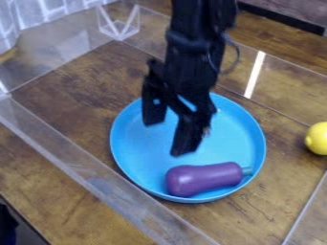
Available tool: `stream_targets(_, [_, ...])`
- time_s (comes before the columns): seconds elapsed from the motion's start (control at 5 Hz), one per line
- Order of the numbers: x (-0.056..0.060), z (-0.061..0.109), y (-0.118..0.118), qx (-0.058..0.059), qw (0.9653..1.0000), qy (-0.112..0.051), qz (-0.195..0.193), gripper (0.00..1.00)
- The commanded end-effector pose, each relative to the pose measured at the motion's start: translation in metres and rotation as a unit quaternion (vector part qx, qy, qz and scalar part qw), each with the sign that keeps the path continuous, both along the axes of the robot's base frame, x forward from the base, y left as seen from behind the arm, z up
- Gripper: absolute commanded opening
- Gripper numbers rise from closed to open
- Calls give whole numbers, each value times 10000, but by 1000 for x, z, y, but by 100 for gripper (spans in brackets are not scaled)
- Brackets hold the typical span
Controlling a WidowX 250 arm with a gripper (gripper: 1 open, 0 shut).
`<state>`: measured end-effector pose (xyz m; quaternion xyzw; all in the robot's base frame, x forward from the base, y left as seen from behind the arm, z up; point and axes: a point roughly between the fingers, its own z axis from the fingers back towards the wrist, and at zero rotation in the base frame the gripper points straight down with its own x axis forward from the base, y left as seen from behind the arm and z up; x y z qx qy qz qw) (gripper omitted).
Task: Remove the purple eggplant from the blue tray and put it on the table
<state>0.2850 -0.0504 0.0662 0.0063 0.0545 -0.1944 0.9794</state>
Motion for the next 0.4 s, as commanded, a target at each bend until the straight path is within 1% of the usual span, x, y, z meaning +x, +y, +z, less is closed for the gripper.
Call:
stream_targets(0.0, [1, -7, -14, 52, 9989, -200, -428, 100])
stream_targets(0.2, [4, -26, -20, 68, 9974, -189, -691, 100])
